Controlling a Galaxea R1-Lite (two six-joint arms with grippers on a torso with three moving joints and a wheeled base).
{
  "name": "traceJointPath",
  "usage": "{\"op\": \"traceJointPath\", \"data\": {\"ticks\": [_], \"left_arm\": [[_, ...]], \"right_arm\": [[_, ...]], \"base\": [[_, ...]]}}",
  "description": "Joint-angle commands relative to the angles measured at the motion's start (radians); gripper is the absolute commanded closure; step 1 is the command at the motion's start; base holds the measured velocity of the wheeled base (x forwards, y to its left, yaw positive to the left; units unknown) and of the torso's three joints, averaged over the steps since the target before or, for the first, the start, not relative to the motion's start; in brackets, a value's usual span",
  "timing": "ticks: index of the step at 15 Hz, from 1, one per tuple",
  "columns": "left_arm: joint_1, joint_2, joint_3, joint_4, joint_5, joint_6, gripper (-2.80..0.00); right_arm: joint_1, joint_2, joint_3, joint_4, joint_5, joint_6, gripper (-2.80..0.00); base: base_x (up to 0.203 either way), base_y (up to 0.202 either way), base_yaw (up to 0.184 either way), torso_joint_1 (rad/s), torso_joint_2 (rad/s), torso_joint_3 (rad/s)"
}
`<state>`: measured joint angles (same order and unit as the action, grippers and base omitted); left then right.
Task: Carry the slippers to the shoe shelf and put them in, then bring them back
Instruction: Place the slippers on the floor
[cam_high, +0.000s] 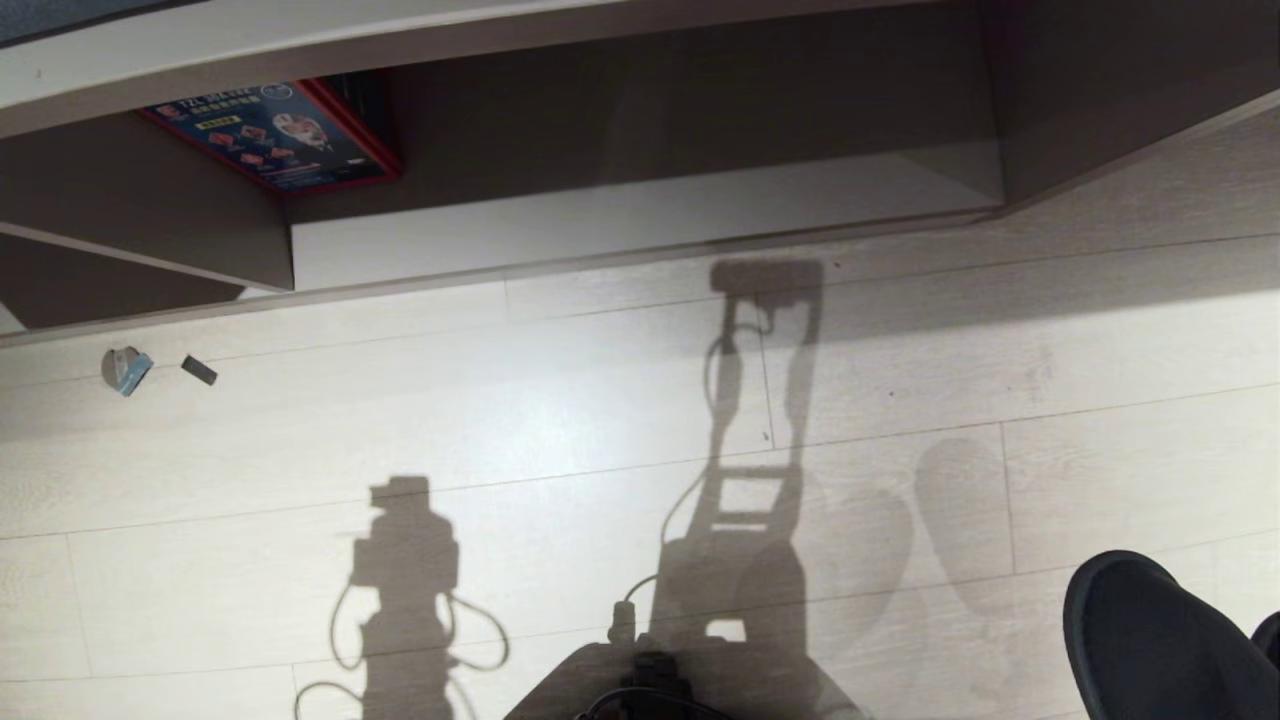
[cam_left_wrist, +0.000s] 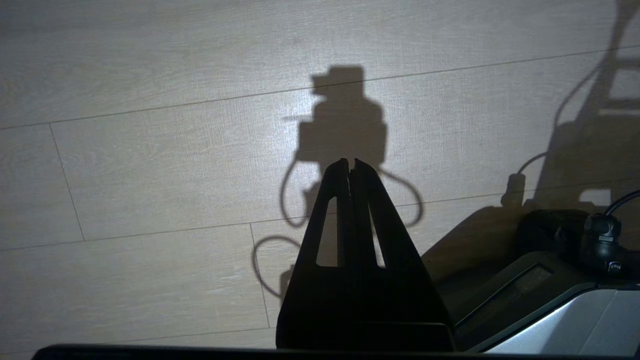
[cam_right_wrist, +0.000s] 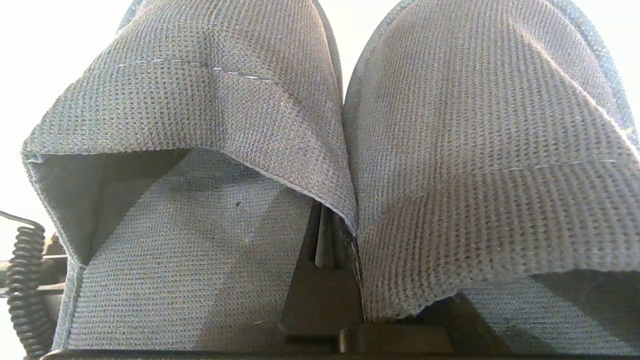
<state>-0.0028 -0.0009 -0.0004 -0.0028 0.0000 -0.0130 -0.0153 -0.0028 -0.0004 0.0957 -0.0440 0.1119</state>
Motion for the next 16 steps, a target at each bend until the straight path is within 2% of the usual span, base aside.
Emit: {"op": "traceJointPath", "data": {"ticks": [1,13,16], "left_arm": [[0.0,-0.001,0.0,0.0,0.0,-0.001,0.0],[0.0,-0.001,0.0,0.0,0.0,-0.002,0.0],[0.0,-0.001,0.0,0.0,0.002,-0.005,0.0]], "right_arm": [[0.0,0.003,0.002,0.005,0.003,0.002,0.0],[0.0,0.003,0.002,0.005,0.003,0.0,0.0],[0.0,0.003,0.002,0.005,0.003,0.0,0.0]], "base": [[0.0,0.0,0.0,0.0,0.0,0.0],[0.0,0.0,0.0,0.0,0.0,0.0],[0.0,0.0,0.0,0.004,0.0,0.11]]}}
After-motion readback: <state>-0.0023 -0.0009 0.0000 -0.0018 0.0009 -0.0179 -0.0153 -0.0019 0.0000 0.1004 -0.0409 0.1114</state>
